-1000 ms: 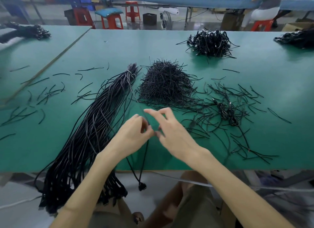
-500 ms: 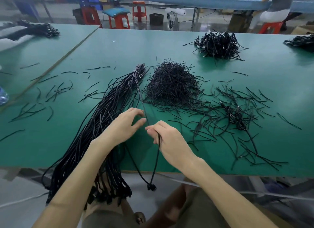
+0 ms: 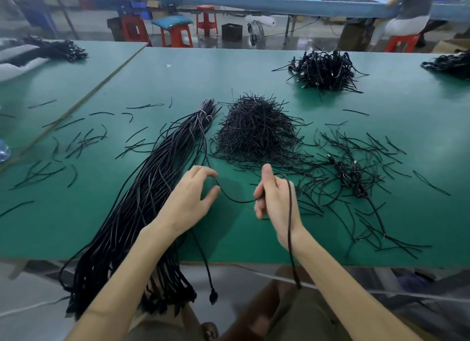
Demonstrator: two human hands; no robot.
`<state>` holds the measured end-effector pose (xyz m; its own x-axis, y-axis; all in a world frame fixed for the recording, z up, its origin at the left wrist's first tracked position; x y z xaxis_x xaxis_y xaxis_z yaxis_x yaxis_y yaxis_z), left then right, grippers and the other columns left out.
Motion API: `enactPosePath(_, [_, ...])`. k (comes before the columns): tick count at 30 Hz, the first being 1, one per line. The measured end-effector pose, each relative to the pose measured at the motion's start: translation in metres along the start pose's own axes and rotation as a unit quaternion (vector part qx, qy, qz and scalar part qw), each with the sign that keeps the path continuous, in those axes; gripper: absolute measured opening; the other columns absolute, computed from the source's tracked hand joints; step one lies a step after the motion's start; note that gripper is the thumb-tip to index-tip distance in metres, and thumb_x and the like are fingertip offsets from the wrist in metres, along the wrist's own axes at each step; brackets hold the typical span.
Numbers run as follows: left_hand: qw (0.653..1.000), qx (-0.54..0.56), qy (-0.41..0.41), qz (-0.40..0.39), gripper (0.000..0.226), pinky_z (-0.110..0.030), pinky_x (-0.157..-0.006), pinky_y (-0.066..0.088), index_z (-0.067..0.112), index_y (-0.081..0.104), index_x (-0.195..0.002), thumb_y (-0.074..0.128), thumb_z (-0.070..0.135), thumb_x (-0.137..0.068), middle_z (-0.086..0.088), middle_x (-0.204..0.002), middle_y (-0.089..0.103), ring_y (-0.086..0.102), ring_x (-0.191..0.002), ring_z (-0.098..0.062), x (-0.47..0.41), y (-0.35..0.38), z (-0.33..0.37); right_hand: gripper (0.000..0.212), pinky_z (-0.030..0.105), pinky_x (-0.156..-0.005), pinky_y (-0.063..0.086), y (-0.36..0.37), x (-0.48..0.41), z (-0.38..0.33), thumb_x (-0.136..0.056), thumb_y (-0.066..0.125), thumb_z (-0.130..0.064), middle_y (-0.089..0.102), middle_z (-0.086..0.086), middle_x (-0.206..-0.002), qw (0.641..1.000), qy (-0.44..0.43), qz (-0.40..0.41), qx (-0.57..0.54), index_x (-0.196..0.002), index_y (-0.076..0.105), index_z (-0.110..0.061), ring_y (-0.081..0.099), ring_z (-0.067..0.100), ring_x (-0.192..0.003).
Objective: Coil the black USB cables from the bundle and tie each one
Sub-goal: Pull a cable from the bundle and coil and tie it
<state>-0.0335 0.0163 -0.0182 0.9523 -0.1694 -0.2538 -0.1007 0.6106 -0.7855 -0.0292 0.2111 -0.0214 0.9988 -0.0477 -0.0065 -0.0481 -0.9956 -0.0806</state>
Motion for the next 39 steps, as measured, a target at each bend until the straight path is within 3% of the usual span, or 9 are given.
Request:
enactPosePath(4, [0.994, 0.057, 0.024, -0.086, 0.016, -0.025, -0.081, 0.051, 0.027, 0.063, -0.099, 0.062, 0.043, -0.098, 0.014, -0.095, 0.062, 0.06, -0.09, -0.003, 0.016, 0.008, 0.047, 0.063, 0.03, -0.053, 0.039, -0.015, -0.013, 0.013, -0.106, 0.043, -0.046, 0.046, 0.006, -0.039, 0.998, 0.035, 0.023, 0.054, -0.055, 0.054, -0.011, 0.047, 0.023, -0.037])
enactPosePath(9, [0.917, 0.131, 0.016, -0.378, 0.064, -0.018, -0.066, 0.048, 0.017, 0.069, -0.103, 0.038, 0.072, -0.094, 0.007, -0.086, 0.074, 0.067, -0.076, -0.004, 0.054, 0.06, 0.103, 0.061, 0.03, -0.059, 0.041, -0.018, -0.021, 0.007, -0.106, 0.039, -0.041, 0.051, 0.008, -0.038, 0.994, 0.023, 0.041, 0.099, -0.058, 0.059, -0.009, 0.049, 0.018, -0.035])
enactPosePath(12, [0.918, 0.151, 0.025, -0.366, 0.043, -0.029, -0.077, 0.056, 0.018, 0.067, -0.106, 0.048, 0.056, -0.101, 0.003, -0.099, 0.074, 0.068, -0.081, -0.012, 0.055, 0.074, 0.118, 0.061, 0.028, -0.057, 0.041, -0.012, -0.019, 0.005, -0.106, 0.039, -0.041, 0.051, 0.006, -0.039, 0.995, 0.019, 0.042, 0.089, -0.06, 0.061, -0.008, 0.049, 0.017, -0.035])
enactPosePath(15, [0.928, 0.164, 0.073, -0.325, 0.022, -0.021, -0.068, 0.05, 0.015, 0.071, -0.097, 0.059, 0.031, -0.104, 0.008, -0.088, 0.072, 0.063, -0.07, -0.008, 0.051, 0.07, 0.122, 0.06, 0.029, -0.06, 0.042, -0.013, -0.022, 0.004, -0.107, 0.039, -0.041, 0.051, 0.007, -0.039, 0.997, 0.027, 0.04, 0.061, -0.062, 0.061, -0.007, 0.049, 0.017, -0.036])
enactPosePath(19, [0.914, 0.331, -0.016, -0.235, 0.027, -0.034, -0.079, 0.056, -0.007, 0.064, -0.093, 0.047, 0.007, -0.107, -0.003, -0.088, 0.074, 0.07, -0.08, -0.016, 0.041, 0.053, 0.103, 0.06, 0.036, -0.066, 0.043, -0.023, -0.022, 0.005, -0.107, 0.038, -0.041, 0.052, 0.005, -0.039, 0.997, 0.023, 0.052, 0.06, -0.062, 0.061, -0.009, 0.049, 0.014, -0.036])
enactPosePath(25, [0.887, 0.307, 0.007, -0.345, 0.033, -0.047, -0.1, 0.053, 0.001, 0.065, -0.119, 0.059, 0.029, -0.104, -0.012, -0.117, 0.072, 0.068, -0.109, -0.029, 0.061, 0.066, 0.109, 0.062, 0.029, -0.063, 0.043, -0.018, -0.019, 0.0, -0.107, 0.036, -0.041, 0.053, 0.005, -0.038, 0.995, 0.002, 0.059, 0.084, -0.061, 0.061, -0.009, 0.051, 0.015, -0.036])
enactPosePath(29, [0.842, 0.393, 0.033, -0.37, 0.03, -0.05, -0.092, 0.054, -0.002, 0.064, -0.094, 0.054, 0.023, -0.107, -0.022, -0.1, 0.074, 0.068, -0.094, -0.042, 0.068, 0.066, 0.126, 0.062, 0.024, -0.058, 0.042, -0.013, -0.017, -0.011, -0.107, 0.036, -0.043, 0.055, 0.006, -0.039, 0.991, -0.046, 0.057, 0.111, -0.06, 0.061, -0.011, 0.052, 0.013, -0.037])
enactPosePath(34, [0.66, 0.68, -0.013, -0.318, 0.028, -0.018, -0.042, 0.031, 0.018, 0.056, -0.082, 0.051, 0.029, -0.107, 0.005, -0.07, 0.051, 0.037, -0.043, -0.007, 0.056, 0.036, 0.124, 0.062, 0.029, -0.06, 0.043, -0.023, -0.011, -0.009, -0.109, 0.039, -0.043, 0.055, 0.006, -0.041, 0.993, -0.054, 0.04, 0.095, -0.059, 0.06, -0.012, 0.053, 0.015, -0.04])
enactPosePath(39, [0.306, 0.931, -0.075, -0.183, 0.032, -0.027, -0.044, 0.036, 0.004, 0.058, -0.105, 0.034, 0.024, -0.112, -0.002, -0.073, 0.054, 0.04, -0.048, -0.008, 0.029, -0.001, 0.106, 0.059, 0.039, -0.062, 0.049, -0.02, 0.024, -0.011, -0.106, 0.037, -0.052, 0.058, 0.005, -0.056, 0.968, -0.119, -0.043, 0.217, -0.064, 0.056, -0.016, 0.054, 0.015, -0.051])
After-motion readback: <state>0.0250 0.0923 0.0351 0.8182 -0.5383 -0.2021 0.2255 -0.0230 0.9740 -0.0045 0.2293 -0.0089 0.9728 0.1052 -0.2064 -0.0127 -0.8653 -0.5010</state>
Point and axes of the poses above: each hand's wrist, its own x-axis away from the middle knuckle, its own y-axis out of the palm, z = x × y, the point moved 8 cm from there along -x, towards the middle knuckle
